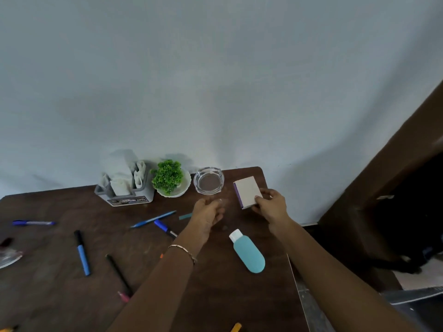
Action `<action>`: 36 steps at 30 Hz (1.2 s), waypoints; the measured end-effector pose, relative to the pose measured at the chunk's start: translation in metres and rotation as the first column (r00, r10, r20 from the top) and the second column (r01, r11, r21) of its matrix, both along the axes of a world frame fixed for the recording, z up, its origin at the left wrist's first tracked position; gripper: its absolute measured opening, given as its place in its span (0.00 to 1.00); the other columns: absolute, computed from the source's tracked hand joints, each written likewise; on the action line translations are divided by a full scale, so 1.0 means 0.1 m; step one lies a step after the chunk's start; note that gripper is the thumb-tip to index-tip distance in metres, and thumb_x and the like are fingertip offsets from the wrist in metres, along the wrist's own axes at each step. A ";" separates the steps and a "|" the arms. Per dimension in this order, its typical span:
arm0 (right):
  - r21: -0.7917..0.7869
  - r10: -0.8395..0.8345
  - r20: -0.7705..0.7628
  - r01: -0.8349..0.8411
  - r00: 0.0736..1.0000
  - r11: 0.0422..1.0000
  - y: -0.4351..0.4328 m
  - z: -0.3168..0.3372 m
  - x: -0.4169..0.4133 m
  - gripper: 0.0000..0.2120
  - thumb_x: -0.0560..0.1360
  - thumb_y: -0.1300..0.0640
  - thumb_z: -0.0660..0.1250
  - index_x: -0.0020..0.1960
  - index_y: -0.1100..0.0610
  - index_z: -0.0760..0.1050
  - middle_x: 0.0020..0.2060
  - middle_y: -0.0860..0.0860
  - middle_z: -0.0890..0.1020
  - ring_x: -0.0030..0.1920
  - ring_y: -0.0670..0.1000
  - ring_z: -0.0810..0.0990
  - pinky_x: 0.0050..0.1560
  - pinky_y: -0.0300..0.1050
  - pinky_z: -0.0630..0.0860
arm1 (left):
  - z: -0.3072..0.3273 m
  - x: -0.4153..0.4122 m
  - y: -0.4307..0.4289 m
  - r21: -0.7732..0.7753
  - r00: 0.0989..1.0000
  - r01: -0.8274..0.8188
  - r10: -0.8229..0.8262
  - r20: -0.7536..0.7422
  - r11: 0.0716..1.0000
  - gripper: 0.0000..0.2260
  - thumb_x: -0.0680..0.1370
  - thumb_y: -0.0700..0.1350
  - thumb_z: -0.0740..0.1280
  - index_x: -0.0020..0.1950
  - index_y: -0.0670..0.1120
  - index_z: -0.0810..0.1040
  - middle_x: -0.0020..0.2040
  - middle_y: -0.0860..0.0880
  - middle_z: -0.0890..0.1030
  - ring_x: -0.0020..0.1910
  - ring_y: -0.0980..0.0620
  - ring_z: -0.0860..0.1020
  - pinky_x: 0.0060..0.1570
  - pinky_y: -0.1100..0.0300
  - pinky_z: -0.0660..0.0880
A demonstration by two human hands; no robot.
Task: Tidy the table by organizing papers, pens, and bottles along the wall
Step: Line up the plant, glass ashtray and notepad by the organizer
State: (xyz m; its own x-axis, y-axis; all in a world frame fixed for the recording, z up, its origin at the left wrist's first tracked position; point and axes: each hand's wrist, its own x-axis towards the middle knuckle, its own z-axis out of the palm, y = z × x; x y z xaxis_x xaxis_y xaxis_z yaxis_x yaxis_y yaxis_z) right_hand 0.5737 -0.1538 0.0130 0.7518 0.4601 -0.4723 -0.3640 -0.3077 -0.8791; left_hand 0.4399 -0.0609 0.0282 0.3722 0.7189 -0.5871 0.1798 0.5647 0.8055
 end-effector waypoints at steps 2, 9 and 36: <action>-0.062 -0.006 0.013 0.007 1.000 0.998 0.16 -0.12 0.11 0.17 0.76 0.64 0.67 0.64 0.58 0.71 0.63 0.58 0.76 0.60 0.56 0.77 0.50 0.46 0.82 | -0.06 -0.04 0.09 -0.006 0.998 -0.055 0.055 -0.020 0.998 0.08 0.79 0.37 0.63 0.57 0.43 0.73 0.43 0.47 0.79 0.41 0.52 0.77 0.44 0.61 0.75; -0.112 0.019 0.083 -0.009 0.996 0.994 0.59 -0.39 0.29 0.14 0.73 0.65 0.68 0.56 0.57 0.71 0.54 0.55 0.78 0.52 0.53 0.79 0.52 0.52 0.81 | -0.24 -0.20 0.34 0.009 0.980 -0.184 0.184 -0.074 0.983 0.08 0.80 0.36 0.61 0.58 0.42 0.71 0.44 0.48 0.76 0.40 0.50 0.77 0.43 0.61 0.75; -0.244 0.208 0.533 -0.087 0.820 0.966 0.84 -0.12 -0.24 0.15 0.74 0.53 0.70 0.57 0.56 0.72 0.48 0.52 0.78 0.46 0.50 0.77 0.44 0.42 0.72 | -0.22 -0.86 0.50 -0.029 0.902 -0.430 0.431 0.025 0.902 0.06 0.80 0.37 0.59 0.47 0.45 0.74 0.40 0.47 0.78 0.34 0.52 0.76 0.36 0.60 0.75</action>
State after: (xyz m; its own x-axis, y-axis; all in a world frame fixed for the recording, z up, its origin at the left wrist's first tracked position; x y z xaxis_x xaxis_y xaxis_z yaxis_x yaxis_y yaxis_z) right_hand 0.5501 -0.0696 0.0009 0.8438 0.5284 -0.0938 0.2257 -0.5080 -0.8313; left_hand 0.3536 -0.0106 0.0061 0.0472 0.7999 -0.5983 -0.1096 0.5995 0.7928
